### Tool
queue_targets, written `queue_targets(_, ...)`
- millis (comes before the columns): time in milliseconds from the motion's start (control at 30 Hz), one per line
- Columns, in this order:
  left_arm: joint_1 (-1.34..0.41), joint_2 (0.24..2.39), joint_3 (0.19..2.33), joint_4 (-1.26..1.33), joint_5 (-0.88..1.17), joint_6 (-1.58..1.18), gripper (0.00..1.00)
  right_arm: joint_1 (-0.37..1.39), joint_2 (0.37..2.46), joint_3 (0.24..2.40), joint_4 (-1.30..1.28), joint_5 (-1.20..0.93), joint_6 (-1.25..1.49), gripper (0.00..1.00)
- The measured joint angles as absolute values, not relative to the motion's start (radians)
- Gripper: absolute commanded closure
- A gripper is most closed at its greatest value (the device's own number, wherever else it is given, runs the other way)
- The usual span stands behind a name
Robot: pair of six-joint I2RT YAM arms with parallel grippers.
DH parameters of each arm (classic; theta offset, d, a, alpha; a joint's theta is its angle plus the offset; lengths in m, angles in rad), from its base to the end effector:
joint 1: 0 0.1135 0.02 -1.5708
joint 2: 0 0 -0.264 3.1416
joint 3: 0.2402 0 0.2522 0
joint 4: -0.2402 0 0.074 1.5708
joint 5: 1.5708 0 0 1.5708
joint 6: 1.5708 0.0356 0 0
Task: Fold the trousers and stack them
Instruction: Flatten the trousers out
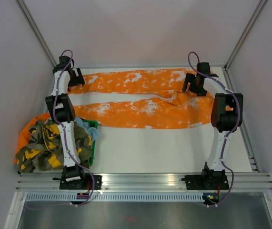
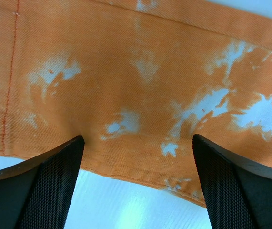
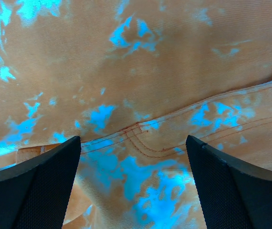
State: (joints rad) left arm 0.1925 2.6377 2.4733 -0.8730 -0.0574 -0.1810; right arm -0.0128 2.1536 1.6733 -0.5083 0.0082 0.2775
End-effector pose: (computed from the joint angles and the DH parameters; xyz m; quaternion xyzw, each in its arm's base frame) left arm 0.5477 0.1088 0.1657 -0.1865 0.9461 0.0292 0.2633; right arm 0.4705 -0.0063 0.1824 0.1397 0.9477 0.0340 0.2850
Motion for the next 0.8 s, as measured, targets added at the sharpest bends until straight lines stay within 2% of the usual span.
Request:
queue_targets(333, 0.220, 2.648, 2.496, -0.849, 0.007, -0.255, 0.00, -0.010, 2.154, 1.673, -0.484, 0.023, 0.302, 0.02)
queue_targets(567, 0.261, 2.658, 2.496, -0.737, 0.112, -0.333, 0.02, -0.010, 2.154, 1.665, -0.447, 0.052, 0.329, 0.02)
queue_targets(800, 0.262, 2.633, 2.437, -0.675, 0.117, -0.337, 0.02, -0.015, 2.190, 1.696, -0.410, 0.112, 0.339, 0.02)
